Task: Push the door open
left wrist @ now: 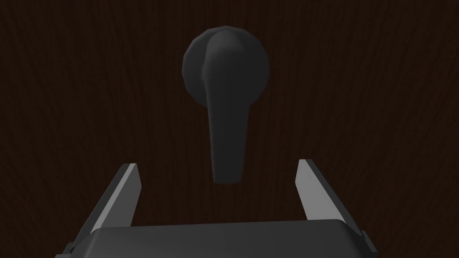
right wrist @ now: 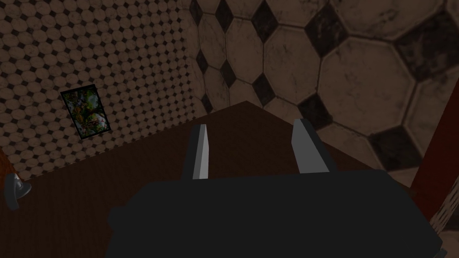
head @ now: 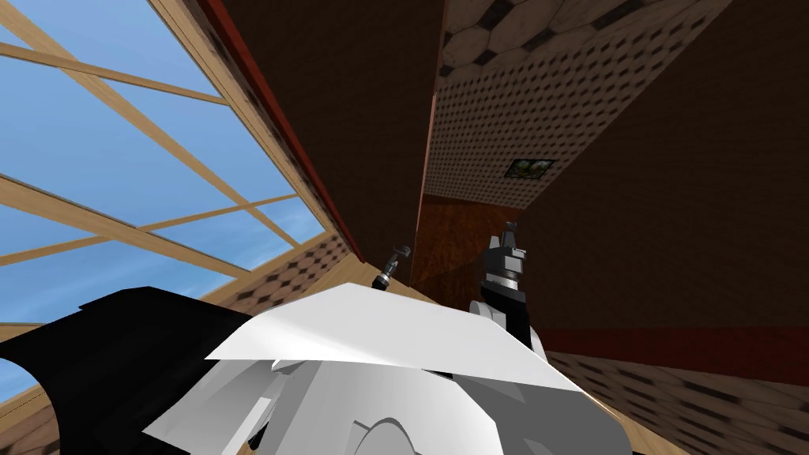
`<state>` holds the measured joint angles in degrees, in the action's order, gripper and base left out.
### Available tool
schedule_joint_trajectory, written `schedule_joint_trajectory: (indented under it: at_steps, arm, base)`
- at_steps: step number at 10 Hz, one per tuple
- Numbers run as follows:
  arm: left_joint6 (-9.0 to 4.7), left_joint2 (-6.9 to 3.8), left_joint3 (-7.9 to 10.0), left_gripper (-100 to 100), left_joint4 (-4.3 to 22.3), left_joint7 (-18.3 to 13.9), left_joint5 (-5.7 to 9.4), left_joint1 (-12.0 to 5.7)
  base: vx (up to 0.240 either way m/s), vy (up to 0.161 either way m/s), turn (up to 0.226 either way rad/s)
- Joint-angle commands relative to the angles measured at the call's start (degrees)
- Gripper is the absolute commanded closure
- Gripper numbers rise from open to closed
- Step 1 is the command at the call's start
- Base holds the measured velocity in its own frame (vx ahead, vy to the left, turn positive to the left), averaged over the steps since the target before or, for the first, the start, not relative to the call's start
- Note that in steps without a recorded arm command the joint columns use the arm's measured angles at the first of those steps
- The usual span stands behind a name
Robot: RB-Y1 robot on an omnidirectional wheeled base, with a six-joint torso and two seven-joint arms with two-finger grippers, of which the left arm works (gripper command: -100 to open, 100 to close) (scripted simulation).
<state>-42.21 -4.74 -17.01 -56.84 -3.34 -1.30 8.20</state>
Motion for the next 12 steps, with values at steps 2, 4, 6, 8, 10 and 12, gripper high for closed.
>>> schedule_joint_trajectory:
  at_steps: [2,4,6,8,10,12]
  arm:
    - [-0.06,0.49,0.5,-100,0.9,0.2,0.13,-0.7]
    - [-0.16,0.6,0.59,-100,1.2,0.2,0.16,-0.91]
    - [-0.16,0.6,0.59,100,1.2,0.2,0.16,-0.91]
    - [-0.16,0.6,0.59,100,1.2,0.2,0.16,-0.91]
    - [-0.16,0.6,0.59,100,1.2,0.2,0.16,-0.91]
    - [-0.02,0.33,1.81,100,1.6,0.6,0.59,-1.53]
  base:
    - [0.2,-0.047,-0.031]
    - [0.139,-0.039,-0.012]
    - [-0.018,0.007,-0.005]
    - [-0.006,0.003,-0.009]
    - [0.0,0.0,0.0]
    - [0.138,-0.07,0.037]
